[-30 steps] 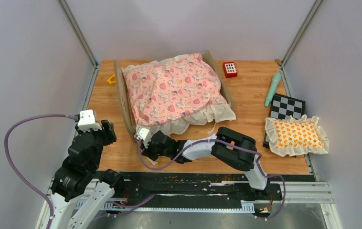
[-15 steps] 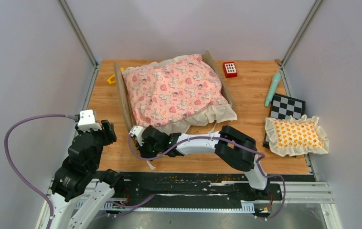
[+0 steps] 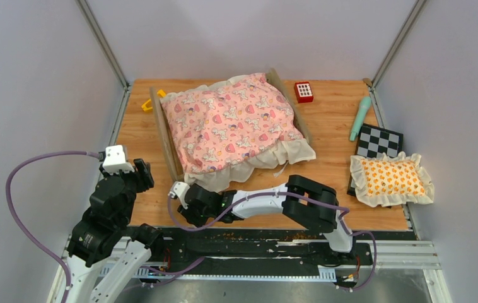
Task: Set up the pet bed
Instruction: Tie the ropes to the bed frame.
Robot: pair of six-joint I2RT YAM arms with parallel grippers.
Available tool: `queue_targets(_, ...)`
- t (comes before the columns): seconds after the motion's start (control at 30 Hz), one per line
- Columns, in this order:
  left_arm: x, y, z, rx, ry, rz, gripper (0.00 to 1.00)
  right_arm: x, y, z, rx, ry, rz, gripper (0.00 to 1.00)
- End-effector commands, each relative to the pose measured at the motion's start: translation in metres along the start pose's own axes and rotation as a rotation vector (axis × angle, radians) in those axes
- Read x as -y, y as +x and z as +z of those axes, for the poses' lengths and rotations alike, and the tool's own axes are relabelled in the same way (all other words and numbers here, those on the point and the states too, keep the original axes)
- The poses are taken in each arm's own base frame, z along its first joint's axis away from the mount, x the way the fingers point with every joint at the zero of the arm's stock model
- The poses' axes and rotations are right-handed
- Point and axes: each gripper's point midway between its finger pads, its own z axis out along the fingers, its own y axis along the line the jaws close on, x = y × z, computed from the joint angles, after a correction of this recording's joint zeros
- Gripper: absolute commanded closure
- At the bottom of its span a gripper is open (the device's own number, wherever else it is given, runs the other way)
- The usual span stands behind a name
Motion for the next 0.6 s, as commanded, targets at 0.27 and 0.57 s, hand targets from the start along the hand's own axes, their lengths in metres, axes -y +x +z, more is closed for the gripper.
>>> queue_targets(0.27, 0.006, -0.004, 0.002, 0.02, 0.023, -0.02, 0.33, 0.019, 0.071, -0.019, -0.204, 0.169, -0.079, 0.81)
queue_targets(0.57, 0.005, -0.006, 0.001, 0.024, 0.021, -0.016, 0.33, 0.025, 0.028, -0.049, -0.138, 0.183, -0.159, 1.0)
